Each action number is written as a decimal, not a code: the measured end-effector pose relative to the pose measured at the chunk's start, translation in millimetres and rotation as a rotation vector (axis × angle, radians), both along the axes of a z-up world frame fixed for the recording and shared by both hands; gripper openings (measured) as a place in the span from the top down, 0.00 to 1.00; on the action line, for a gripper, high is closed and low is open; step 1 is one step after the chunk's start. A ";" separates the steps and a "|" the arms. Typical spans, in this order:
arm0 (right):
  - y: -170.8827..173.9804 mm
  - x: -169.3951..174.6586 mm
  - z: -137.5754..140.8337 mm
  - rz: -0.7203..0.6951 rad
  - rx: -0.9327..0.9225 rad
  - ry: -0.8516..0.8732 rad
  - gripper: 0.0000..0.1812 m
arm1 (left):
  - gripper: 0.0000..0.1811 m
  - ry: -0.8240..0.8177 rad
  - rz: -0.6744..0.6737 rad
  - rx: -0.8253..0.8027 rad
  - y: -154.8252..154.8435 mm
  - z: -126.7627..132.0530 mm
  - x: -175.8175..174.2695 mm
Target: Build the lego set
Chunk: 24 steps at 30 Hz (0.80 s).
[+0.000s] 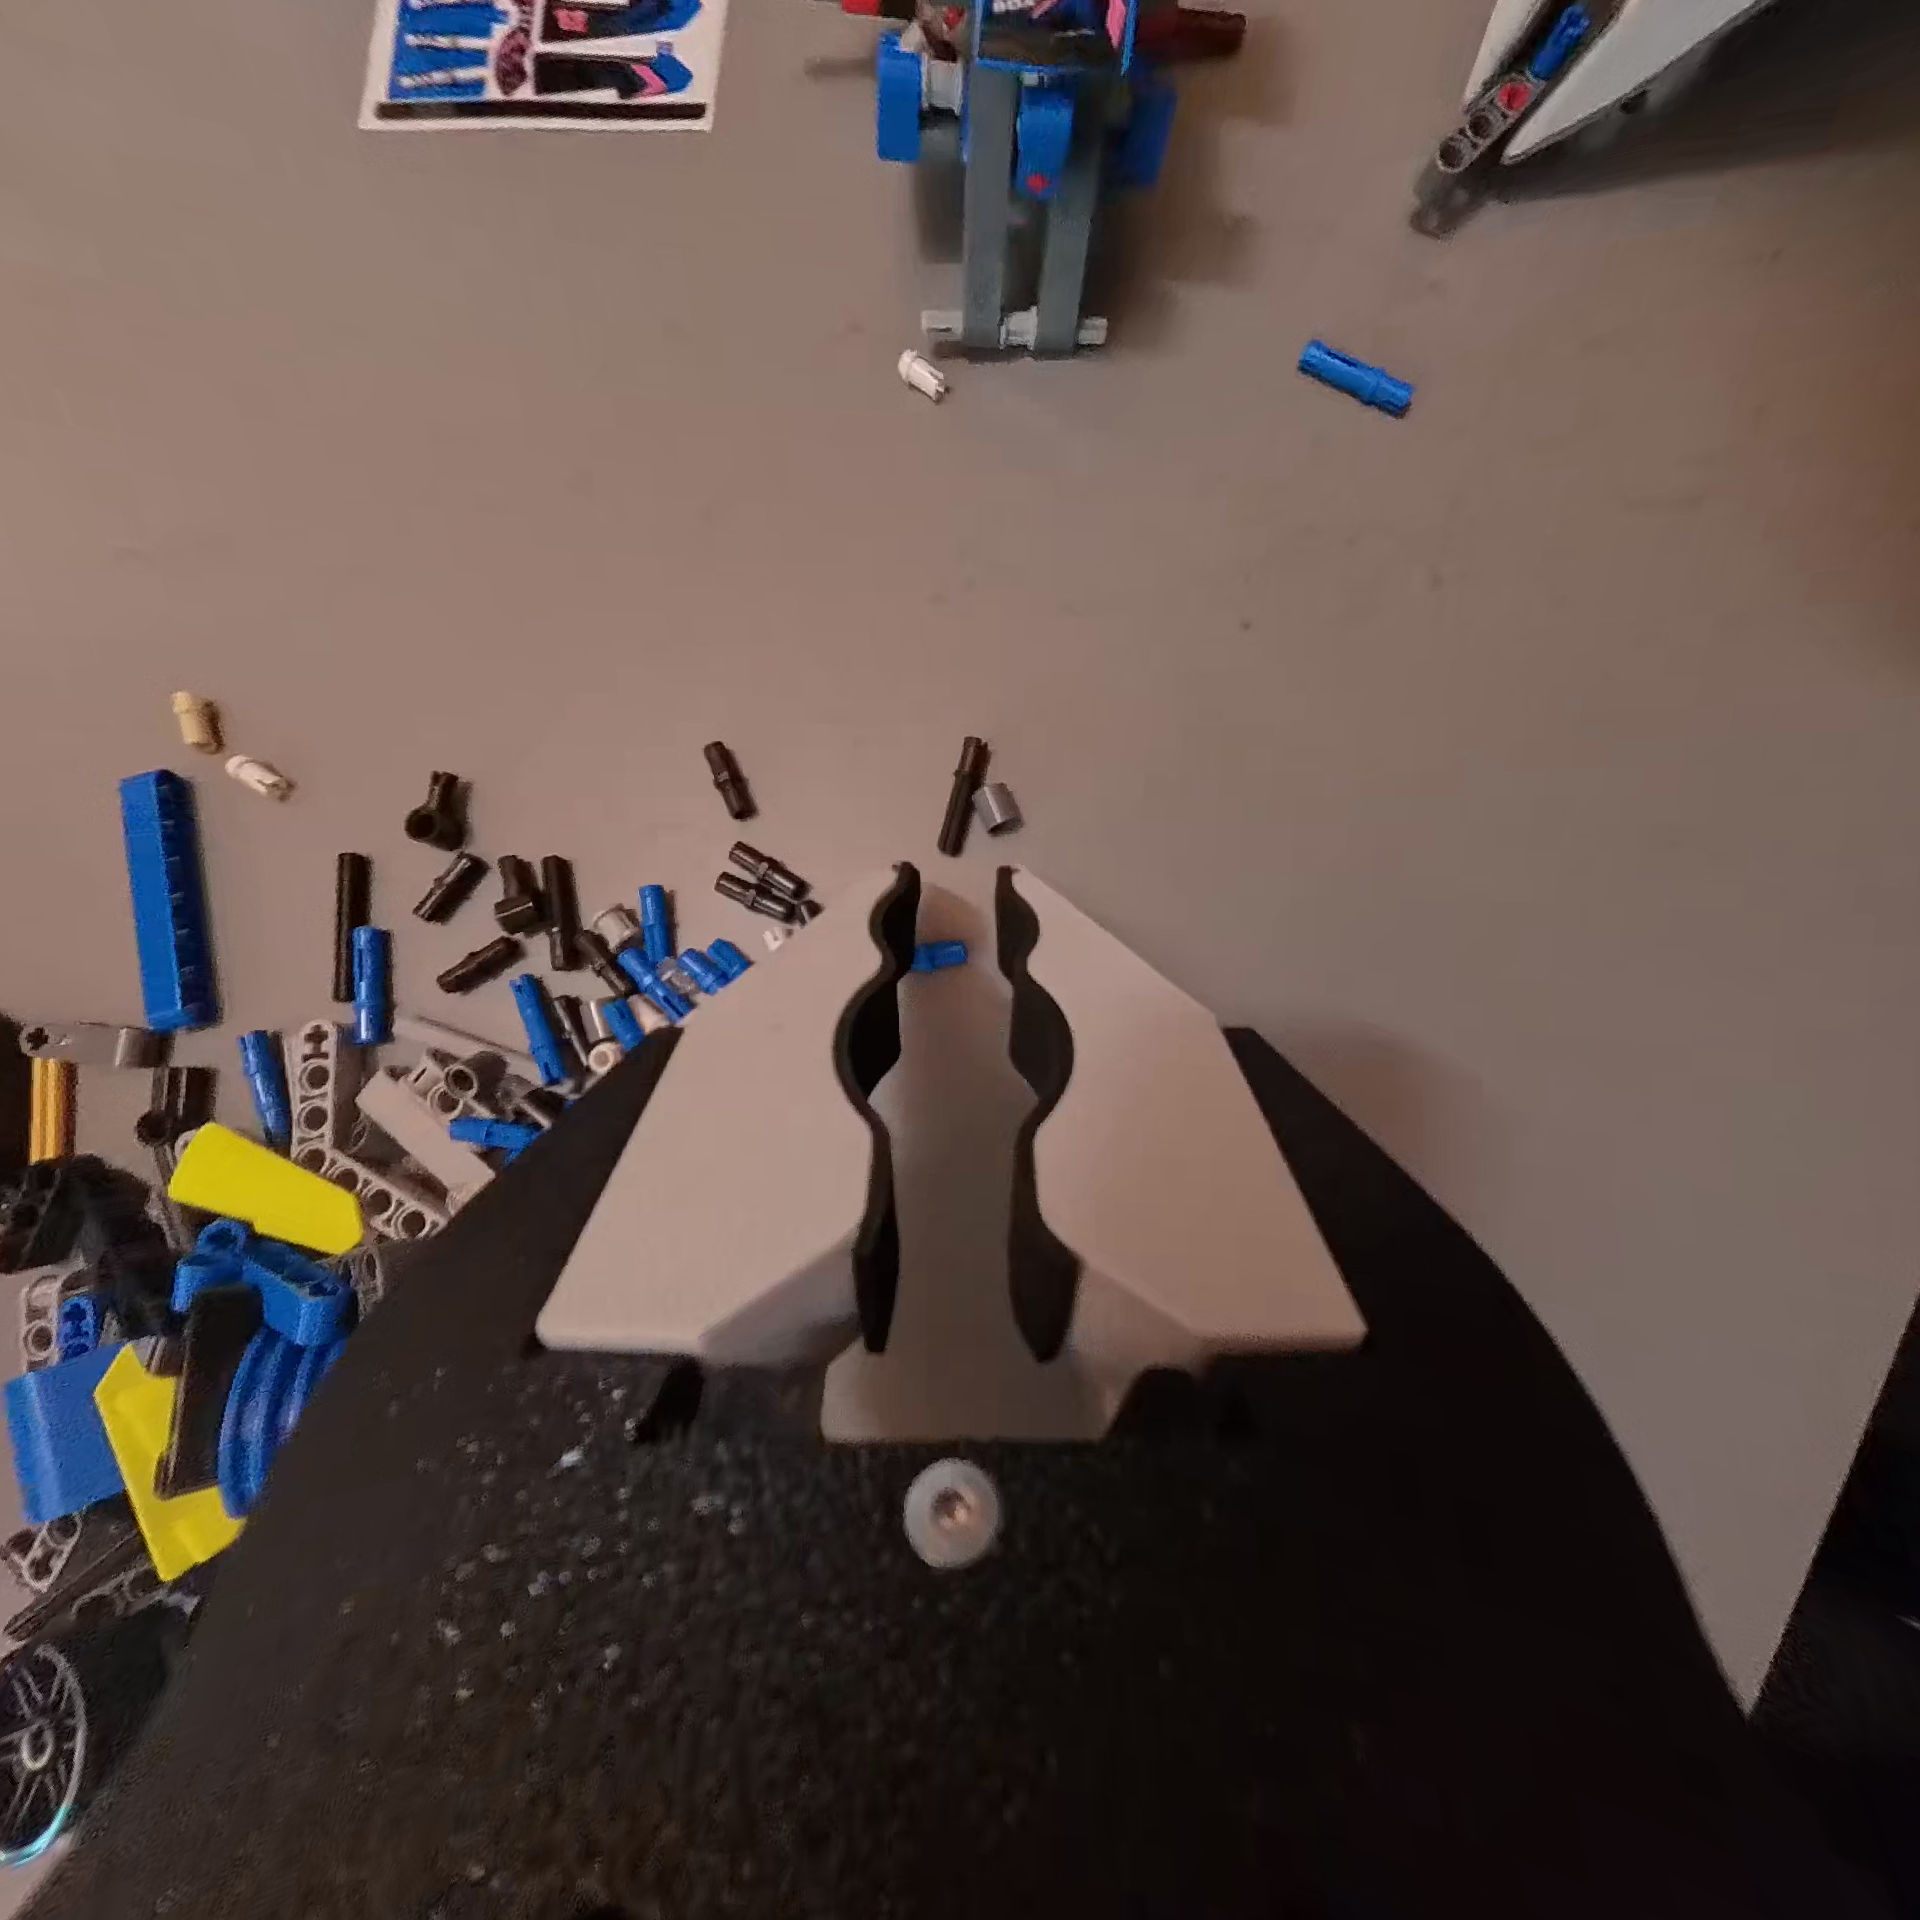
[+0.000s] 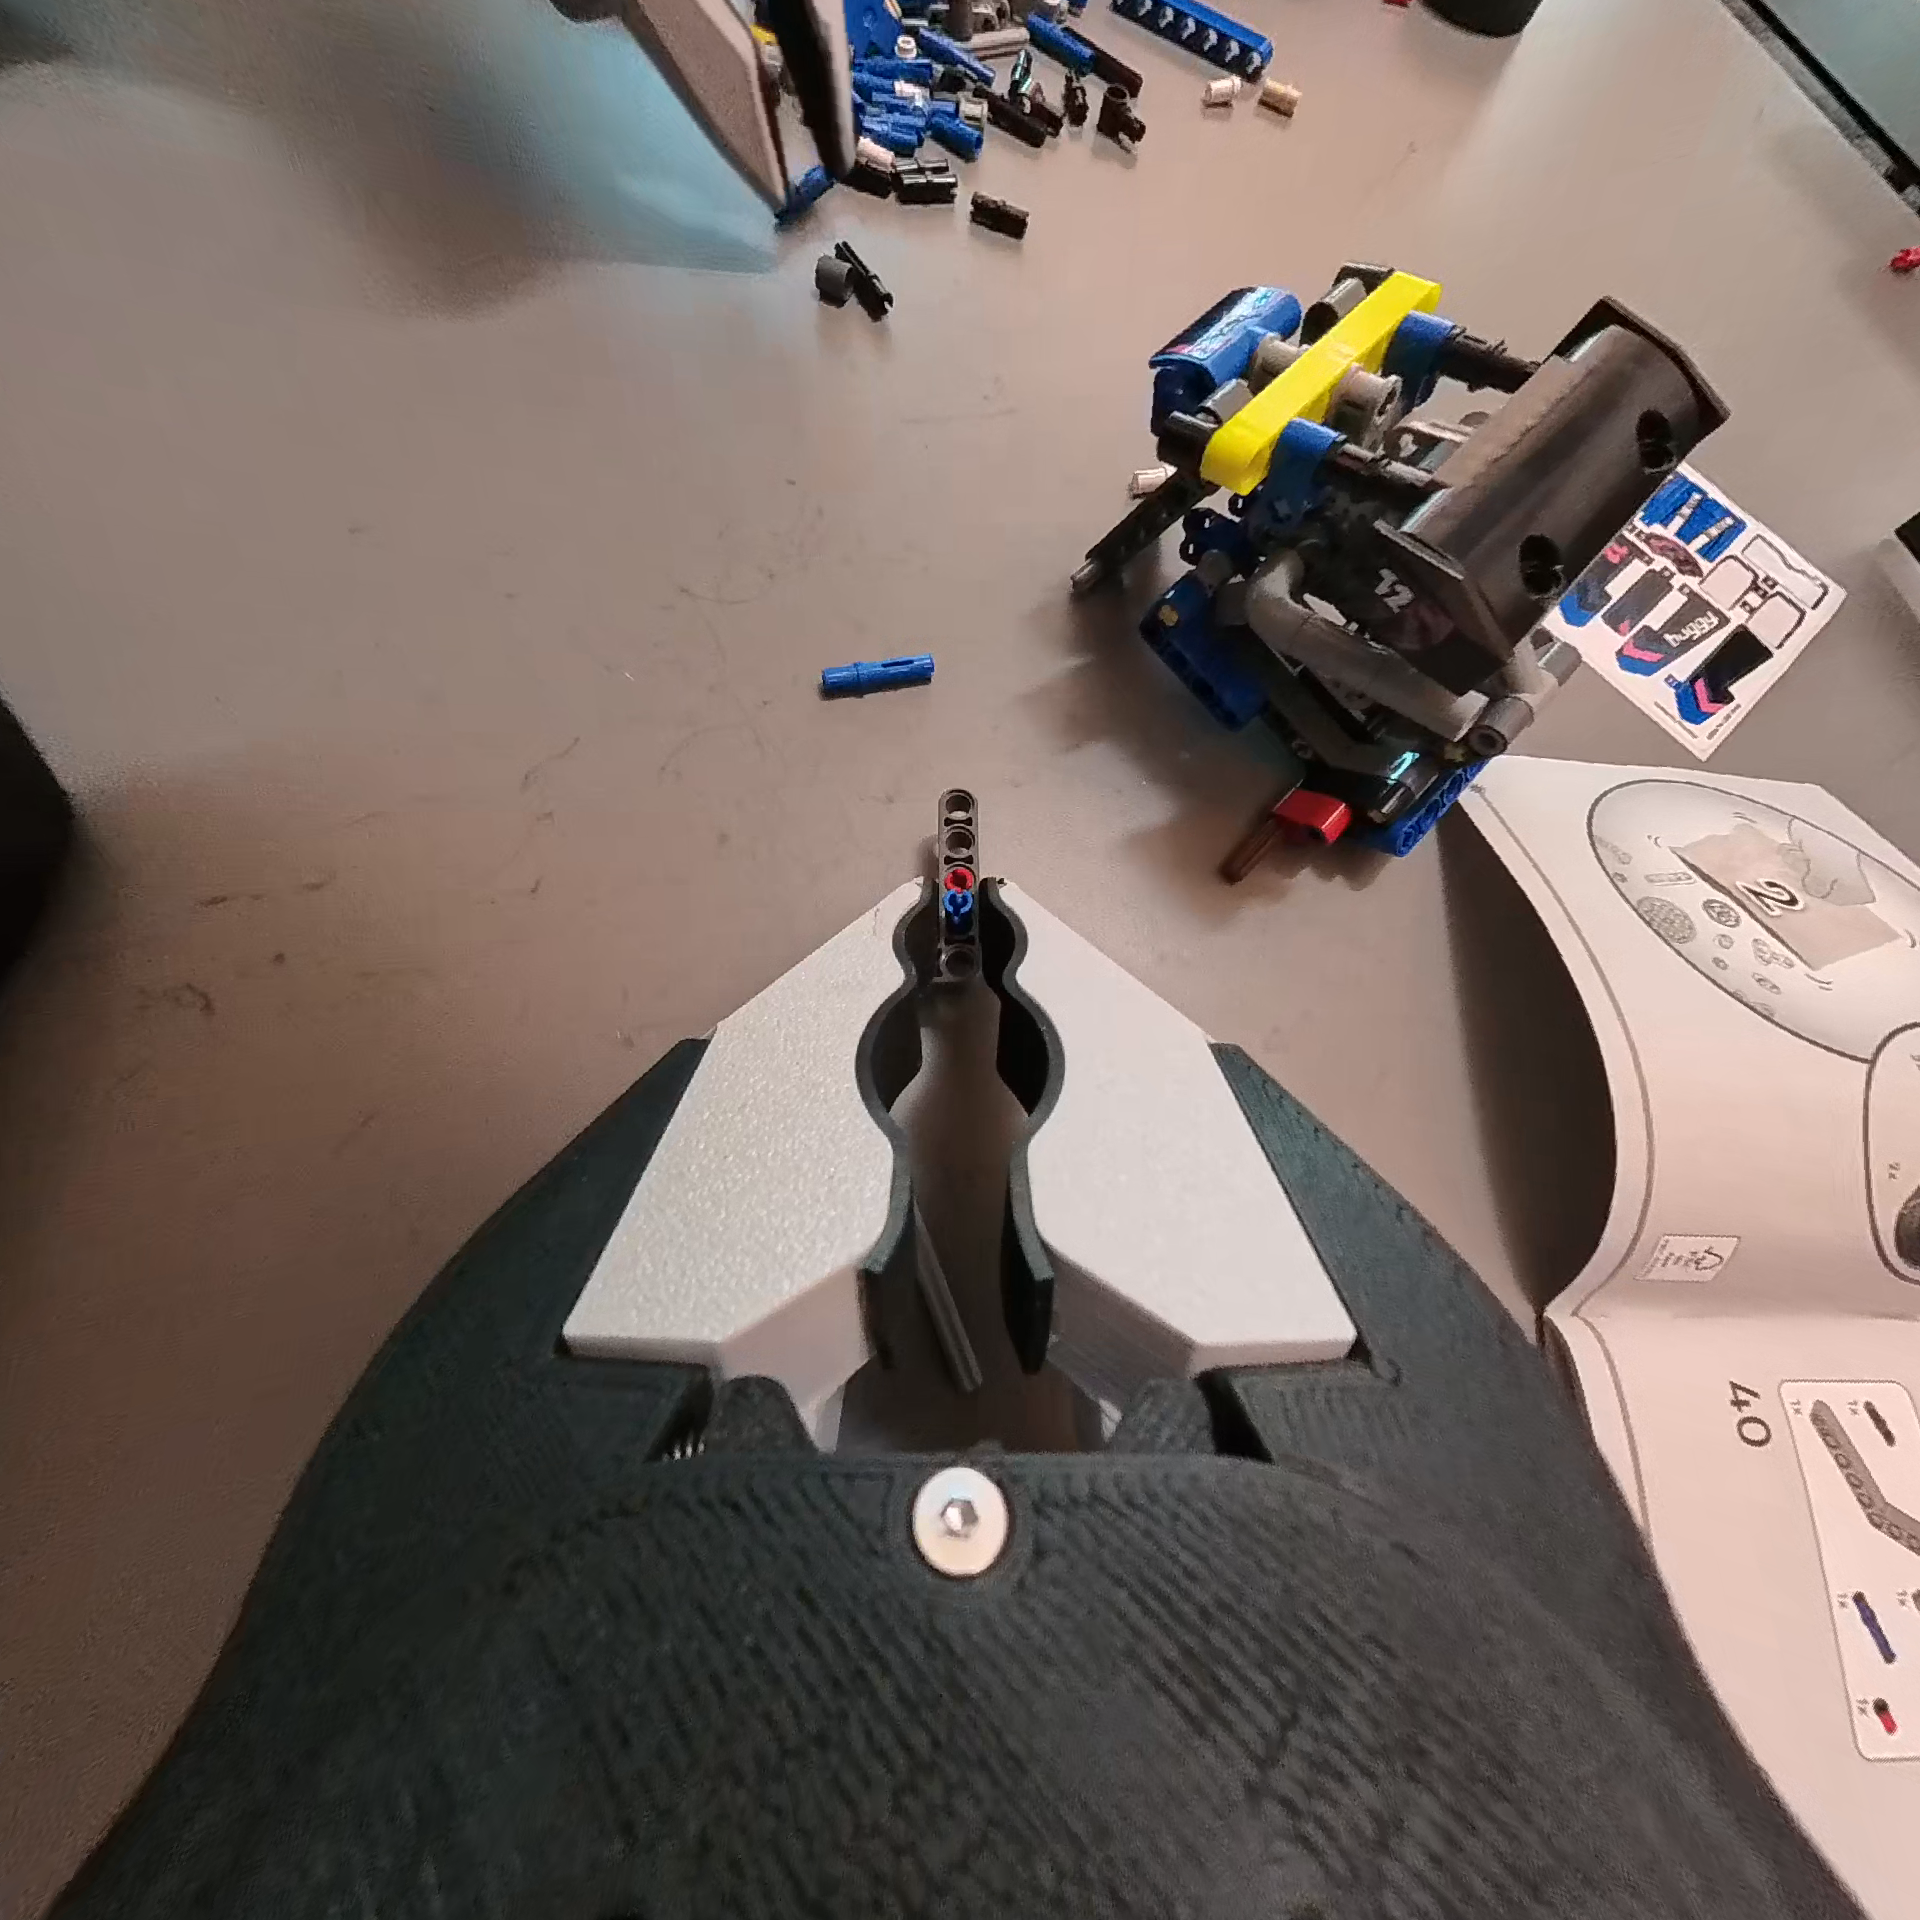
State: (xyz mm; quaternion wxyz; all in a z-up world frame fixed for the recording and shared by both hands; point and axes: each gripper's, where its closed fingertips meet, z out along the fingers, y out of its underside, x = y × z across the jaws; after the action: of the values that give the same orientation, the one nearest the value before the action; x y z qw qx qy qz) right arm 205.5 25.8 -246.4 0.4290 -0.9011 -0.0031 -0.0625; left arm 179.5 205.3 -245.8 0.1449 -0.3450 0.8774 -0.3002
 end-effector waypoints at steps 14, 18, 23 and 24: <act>0.3 -0.1 -0.4 0.002 -0.001 0.018 0.96 | 0.95 -0.022 0.342 0.070 74.8 15.7 32.2; 0.4 -0.1 -0.5 0.003 -0.001 0.020 0.97 | 0.96 0.050 0.273 0.058 61.7 5.6 34.5; 0.5 -0.2 -0.7 0.003 -0.001 0.023 0.97 | 0.96 0.103 0.272 0.076 60.5 -4.0 37.1; 0.5 -0.1 -0.7 0.004 -0.001 0.023 0.97 | 0.96 0.111 0.279 0.081 61.7 -5.5 37.2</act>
State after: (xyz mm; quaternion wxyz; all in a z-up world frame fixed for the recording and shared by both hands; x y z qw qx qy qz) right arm 205.4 26.3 -247.1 0.4285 -0.9021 0.0002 -0.0511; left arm 216.7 267.0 -251.4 0.1501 -0.4735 0.8391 -0.2219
